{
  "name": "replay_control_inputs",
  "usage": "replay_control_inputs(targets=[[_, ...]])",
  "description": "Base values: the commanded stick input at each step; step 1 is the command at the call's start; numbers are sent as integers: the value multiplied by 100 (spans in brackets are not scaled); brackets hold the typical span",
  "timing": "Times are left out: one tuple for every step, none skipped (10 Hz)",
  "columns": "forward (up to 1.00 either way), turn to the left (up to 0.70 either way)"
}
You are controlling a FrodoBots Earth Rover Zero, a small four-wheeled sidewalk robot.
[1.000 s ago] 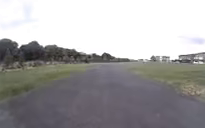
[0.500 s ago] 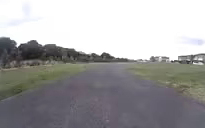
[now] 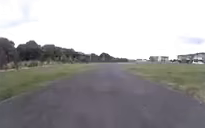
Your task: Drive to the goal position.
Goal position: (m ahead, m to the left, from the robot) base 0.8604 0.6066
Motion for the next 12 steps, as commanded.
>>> replay_control_inputs(targets=[[70,0],[70,0],[70,0],[70,0],[70,0],[70,0],[70,0],[70,0],[70,0],[70,0],[70,0],[70,0]])
